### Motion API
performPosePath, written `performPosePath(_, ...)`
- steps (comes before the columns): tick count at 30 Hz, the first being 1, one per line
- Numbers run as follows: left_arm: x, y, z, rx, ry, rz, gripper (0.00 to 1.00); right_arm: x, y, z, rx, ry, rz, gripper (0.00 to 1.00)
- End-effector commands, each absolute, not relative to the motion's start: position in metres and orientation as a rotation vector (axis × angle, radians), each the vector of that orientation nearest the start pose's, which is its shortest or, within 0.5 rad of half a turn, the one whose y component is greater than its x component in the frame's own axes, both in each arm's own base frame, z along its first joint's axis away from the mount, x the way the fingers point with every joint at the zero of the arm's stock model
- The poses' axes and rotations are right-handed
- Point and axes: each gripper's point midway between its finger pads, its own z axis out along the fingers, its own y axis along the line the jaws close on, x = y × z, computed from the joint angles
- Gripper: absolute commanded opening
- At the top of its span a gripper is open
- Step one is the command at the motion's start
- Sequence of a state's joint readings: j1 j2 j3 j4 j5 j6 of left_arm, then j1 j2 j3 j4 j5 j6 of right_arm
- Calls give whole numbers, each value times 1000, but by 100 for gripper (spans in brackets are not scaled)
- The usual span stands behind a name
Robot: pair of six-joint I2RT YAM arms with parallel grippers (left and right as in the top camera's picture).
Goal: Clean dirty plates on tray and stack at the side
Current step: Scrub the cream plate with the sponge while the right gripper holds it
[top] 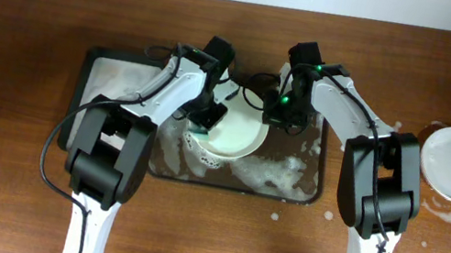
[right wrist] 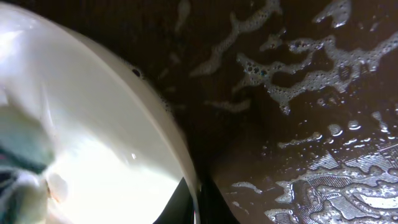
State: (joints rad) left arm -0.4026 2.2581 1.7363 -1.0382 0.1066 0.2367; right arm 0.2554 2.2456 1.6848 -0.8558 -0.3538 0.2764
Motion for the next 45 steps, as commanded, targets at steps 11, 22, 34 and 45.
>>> performPosePath(11,436,-199,-61,965,2776,-121,0,432,166,0,24,3041,540,4)
performPosePath(22,350,-144,-62,475,3296,129,0,433,167,0,24,3038,541,4)
performPosePath(34,417,-183,-65,369,3006,1,0,435,172,1,18,3024,548,4)
performPosePath(45,390,-145,-63,157,3102,310,0,413,147,-24,789,3065,356,4)
